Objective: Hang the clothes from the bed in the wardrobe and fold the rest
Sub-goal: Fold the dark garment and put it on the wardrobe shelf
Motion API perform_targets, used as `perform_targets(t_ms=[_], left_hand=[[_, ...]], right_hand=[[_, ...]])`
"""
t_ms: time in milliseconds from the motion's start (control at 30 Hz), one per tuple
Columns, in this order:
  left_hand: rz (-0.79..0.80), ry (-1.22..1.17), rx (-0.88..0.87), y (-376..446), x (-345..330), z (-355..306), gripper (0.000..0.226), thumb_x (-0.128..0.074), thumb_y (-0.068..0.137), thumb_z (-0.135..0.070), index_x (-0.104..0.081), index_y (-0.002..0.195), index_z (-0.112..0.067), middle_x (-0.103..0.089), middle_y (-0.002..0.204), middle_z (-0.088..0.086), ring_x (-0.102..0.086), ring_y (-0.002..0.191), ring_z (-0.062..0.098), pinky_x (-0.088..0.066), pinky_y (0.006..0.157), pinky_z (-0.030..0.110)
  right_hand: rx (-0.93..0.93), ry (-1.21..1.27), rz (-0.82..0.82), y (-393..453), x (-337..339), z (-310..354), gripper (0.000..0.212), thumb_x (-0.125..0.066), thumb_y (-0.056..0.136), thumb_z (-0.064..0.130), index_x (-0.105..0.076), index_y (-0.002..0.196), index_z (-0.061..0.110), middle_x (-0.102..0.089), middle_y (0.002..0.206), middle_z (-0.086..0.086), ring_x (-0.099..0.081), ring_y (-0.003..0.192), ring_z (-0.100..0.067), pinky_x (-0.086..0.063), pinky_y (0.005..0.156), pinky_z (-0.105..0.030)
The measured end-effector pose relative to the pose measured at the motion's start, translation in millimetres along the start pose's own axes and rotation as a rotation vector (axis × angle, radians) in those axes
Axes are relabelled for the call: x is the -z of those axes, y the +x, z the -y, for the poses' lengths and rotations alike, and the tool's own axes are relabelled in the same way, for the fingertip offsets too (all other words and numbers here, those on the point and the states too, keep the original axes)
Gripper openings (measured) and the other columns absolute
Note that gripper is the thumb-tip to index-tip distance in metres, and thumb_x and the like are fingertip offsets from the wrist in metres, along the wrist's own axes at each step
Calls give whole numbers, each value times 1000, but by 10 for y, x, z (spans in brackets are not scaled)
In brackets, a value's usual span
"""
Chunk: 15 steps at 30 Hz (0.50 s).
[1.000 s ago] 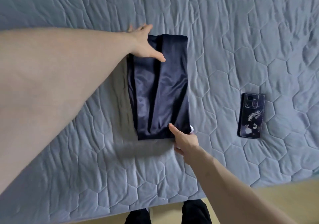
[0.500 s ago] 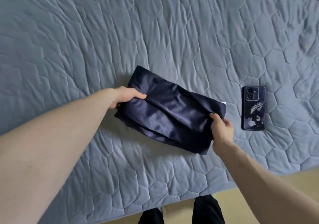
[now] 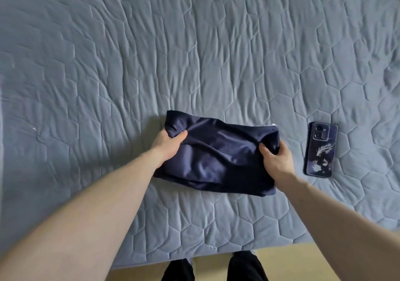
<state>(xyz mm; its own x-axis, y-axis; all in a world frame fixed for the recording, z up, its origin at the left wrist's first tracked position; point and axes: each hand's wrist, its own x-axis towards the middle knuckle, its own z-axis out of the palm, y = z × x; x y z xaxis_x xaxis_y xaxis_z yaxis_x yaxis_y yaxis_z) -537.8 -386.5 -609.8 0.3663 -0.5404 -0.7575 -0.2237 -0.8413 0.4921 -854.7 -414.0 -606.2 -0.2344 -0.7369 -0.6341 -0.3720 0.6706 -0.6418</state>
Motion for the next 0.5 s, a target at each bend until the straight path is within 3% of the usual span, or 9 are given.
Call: perform_targets(t_ms=[200, 333, 433, 500], left_hand=[[-136, -146, 49, -1037, 178, 48, 28, -68, 96, -46, -71, 100, -19, -70, 94, -10, -69, 106, 24, -45, 79, 22], [-267, -188, 101, -2133, 735, -170, 44, -65, 96, -51, -66, 117, -12, -69, 112, 7, -64, 116, 33, -39, 86, 27], [-346, -281, 61, -2980, 1221, -254, 41, -69, 96, -44, -67, 120, -12, -72, 118, 8, -65, 116, 31, -43, 89, 27], [-424, -320, 51, -3646, 1643, -217, 41, -70, 95, -42, -66, 122, -11, -72, 120, 8, -64, 119, 30, -46, 93, 31]], right_hand=[[63, -98, 51, -595, 331, 507, 10, -69, 97, 26, -63, 90, 31, -69, 88, 16, -61, 82, 4, -42, 67, -15], [146, -183, 172, -1335, 609, 1263, 3, -67, 97, 27, -67, 101, 26, -72, 91, 10, -64, 84, -1, -46, 71, -25], [225, -249, 246, -1956, 739, 1794, 6, -67, 97, 27, -65, 103, 29, -69, 90, 14, -60, 83, 3, -43, 67, -20], [247, -293, 319, -2522, 757, 2139, 6, -68, 96, 29, -65, 101, 27, -69, 90, 10, -63, 84, -4, -45, 66, -25]])
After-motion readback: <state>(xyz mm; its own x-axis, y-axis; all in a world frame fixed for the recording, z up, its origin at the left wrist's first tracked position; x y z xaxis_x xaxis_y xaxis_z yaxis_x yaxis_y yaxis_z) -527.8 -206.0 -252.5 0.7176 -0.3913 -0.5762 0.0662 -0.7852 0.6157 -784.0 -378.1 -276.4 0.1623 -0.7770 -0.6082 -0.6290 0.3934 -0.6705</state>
